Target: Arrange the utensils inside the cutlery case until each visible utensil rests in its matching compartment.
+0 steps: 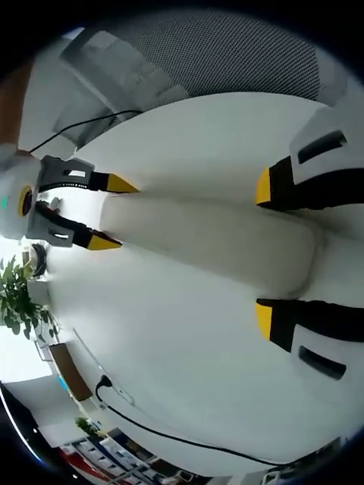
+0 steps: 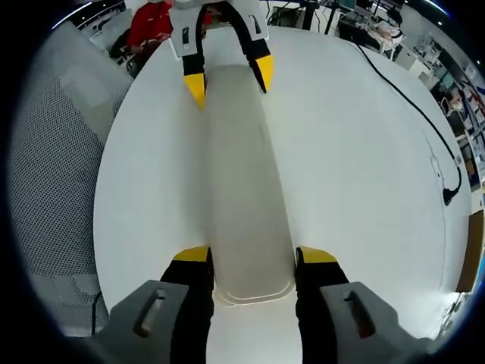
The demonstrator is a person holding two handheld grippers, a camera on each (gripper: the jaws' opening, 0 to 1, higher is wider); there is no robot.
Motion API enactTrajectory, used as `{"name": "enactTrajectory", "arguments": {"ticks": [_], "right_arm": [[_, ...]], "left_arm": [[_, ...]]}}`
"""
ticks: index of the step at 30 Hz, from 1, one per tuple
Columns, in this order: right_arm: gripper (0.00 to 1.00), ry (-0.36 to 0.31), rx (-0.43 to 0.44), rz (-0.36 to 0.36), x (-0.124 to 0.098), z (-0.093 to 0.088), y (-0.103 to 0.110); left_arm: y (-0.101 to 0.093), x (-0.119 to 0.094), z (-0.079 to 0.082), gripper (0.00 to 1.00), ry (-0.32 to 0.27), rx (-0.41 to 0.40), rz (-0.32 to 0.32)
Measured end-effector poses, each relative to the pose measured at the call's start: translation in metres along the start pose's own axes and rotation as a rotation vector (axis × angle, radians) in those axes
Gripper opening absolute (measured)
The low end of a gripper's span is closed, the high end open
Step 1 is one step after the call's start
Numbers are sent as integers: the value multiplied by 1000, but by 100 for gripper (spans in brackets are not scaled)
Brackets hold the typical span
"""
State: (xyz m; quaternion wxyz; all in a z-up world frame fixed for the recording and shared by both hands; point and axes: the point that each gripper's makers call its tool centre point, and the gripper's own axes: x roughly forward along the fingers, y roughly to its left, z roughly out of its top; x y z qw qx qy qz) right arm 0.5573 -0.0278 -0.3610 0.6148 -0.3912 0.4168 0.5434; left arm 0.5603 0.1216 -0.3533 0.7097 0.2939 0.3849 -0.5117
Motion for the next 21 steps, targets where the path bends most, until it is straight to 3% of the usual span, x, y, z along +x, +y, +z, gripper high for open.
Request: {"name": "enactTrajectory", "arguments": {"ticks": [10, 16, 21], "right_arm": [[41, 9, 1, -1, 0, 0, 27], [41, 11, -4, 5, -1, 0, 44], [41, 21, -4, 6, -1, 1, 56]], "left_arm": [[-26, -4, -12, 47, 20, -7, 0], [-43, -8, -16, 47, 1, -11, 7], [-57, -10, -22, 47, 27, -11, 3]]}}
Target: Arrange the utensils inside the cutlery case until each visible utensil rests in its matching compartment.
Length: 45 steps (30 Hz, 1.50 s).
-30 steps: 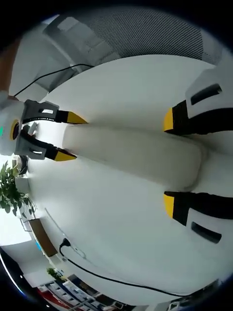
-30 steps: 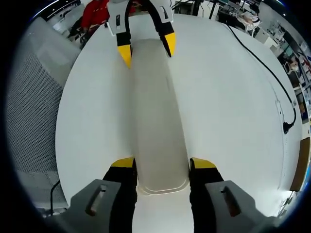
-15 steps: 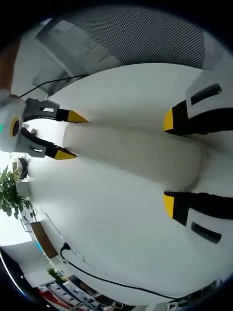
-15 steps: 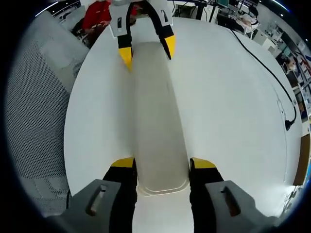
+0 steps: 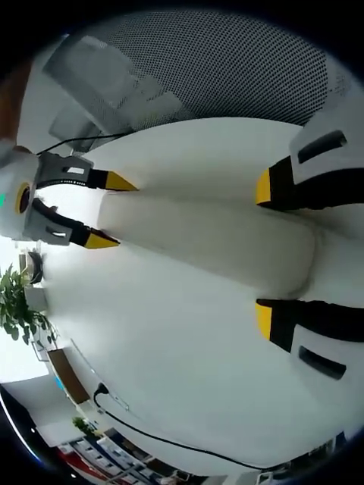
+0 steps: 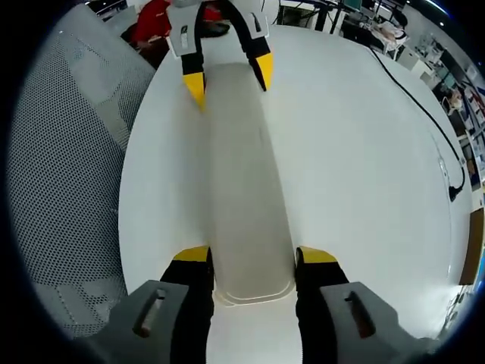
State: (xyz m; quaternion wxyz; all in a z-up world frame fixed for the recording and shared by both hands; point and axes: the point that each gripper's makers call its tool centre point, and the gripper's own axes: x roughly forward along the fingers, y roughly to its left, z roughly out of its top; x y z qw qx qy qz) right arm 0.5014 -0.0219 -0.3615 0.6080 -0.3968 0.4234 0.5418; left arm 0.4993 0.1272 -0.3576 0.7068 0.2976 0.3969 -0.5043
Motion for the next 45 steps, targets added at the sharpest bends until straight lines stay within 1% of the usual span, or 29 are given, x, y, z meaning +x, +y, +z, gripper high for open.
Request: {"name": "enactTrajectory", "arguments": {"ticks": [14, 18, 23, 28, 34, 42, 43, 44, 45], "right_arm": [[41, 60, 0, 13, 2, -5, 37], [41, 69, -4, 16, 2, -7, 45], [41, 61, 2, 13, 2, -8, 55], [41, 65, 2, 13, 2, -8, 66], [41, 72, 1, 14, 1, -8, 72], [42, 92, 11, 22, 1, -9, 70], [42, 93, 5, 30, 1, -9, 70], [43, 96, -2, 33, 1, -9, 70], [47, 112, -28, 34, 0, -10, 68]], "left_arm": [[-32, -3, -11, 47, 28, 13, -8], [-42, -3, -13, 47, 45, 33, -18], [-51, -4, -16, 46, 78, 59, -32], [-63, -5, -18, 45, 102, 107, -57], [-69, -6, -19, 44, 113, 118, -64], [-67, -5, -17, 45, 116, 121, -73], [-67, -5, -17, 47, 115, 123, -76], [-66, -4, -15, 52, 107, 117, -69], [-61, -3, -15, 66, 83, 47, -36]]}}
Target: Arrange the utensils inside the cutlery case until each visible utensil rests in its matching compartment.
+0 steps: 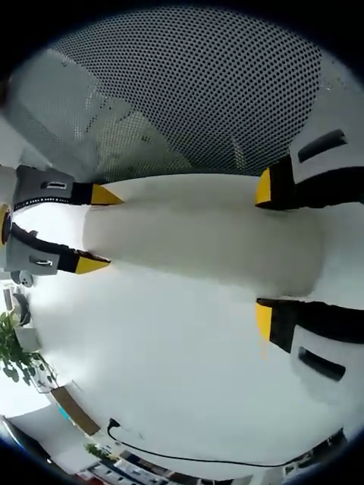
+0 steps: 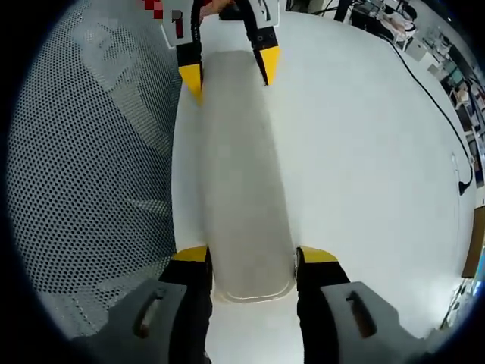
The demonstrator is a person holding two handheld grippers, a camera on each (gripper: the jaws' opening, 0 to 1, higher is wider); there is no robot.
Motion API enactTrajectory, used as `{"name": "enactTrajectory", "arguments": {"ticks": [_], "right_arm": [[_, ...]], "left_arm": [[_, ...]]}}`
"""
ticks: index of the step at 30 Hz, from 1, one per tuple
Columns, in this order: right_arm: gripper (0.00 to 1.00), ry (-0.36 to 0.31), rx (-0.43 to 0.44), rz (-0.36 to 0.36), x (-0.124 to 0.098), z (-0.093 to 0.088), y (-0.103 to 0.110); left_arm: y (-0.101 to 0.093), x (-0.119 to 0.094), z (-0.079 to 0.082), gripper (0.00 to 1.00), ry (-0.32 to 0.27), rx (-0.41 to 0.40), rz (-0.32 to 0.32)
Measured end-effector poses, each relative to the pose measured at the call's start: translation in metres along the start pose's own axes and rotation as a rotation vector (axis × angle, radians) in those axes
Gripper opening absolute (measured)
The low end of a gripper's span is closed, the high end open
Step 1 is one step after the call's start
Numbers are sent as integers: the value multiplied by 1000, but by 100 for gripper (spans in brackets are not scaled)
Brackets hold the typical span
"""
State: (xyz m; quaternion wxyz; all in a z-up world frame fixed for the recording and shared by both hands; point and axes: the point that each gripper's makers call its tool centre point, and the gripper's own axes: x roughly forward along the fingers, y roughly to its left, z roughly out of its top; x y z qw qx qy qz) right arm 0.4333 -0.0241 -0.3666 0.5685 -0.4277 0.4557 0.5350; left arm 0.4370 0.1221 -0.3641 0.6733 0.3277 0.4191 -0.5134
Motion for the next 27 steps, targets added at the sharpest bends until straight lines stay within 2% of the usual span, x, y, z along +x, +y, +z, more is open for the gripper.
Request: {"name": "enactTrajectory", "arguments": {"ticks": [1, 2, 3, 4, 5, 7, 9, 10, 11, 12, 15, 16, 17, 20, 22, 25, 27], "right_arm": [[60, 28, 38, -43, -1, -3, -7], [71, 81, 53, -57, -3, -10, -11], [78, 58, 36, -43, -2, -6, -10], [76, 45, -6, -23, -8, -4, -7], [73, 31, -16, -16, -12, -2, -7], [79, 1, 15, -37, -24, 2, -16], [85, -76, 61, -22, -39, 10, -19], [86, -141, 88, -7, -49, 16, -18], [87, -183, 111, -2, -56, 19, -19], [90, -227, 136, -1, -63, 22, -20], [95, -393, 273, -2, -93, 27, -21], [95, -433, 303, 0, -99, 27, -21], [96, -502, 346, -16, -110, 27, -22], [99, -604, 426, -64, -129, 19, -27], [99, -683, 517, -110, -144, 10, -32], [99, -816, 642, -167, -167, 0, -39], [99, -900, 711, -194, -181, -6, -40]], "left_arm": [[1, 0, 0, 75, -6, -13, 2], [-2, -5, -2, 77, -8, -21, -33], [-1, -8, -3, 73, -7, -42, -35], [4, -13, -2, 70, -17, -51, -20], [10, -21, 2, 70, -53, -58, 4], [22, -38, 10, 77, -138, -53, 48], [29, -51, 12, 86, -200, -108, 75], [30, -62, 13, 89, -237, -151, 68], [33, -75, 16, 91, -309, -215, 68], [35, -85, 15, 93, -348, -256, 73], [45, -114, 9, 98, -459, -405, 95], [49, -127, 8, 100, -520, -464, 106], [51, -137, 6, 100, -563, -505, 117], [62, -164, -3, 100, -684, -611, 200], [67, -180, -11, 100, -751, -674, 267], [69, -197, -19, 100, -830, -728, 352], [70, -205, -26, 100, -861, -755, 404]]}}
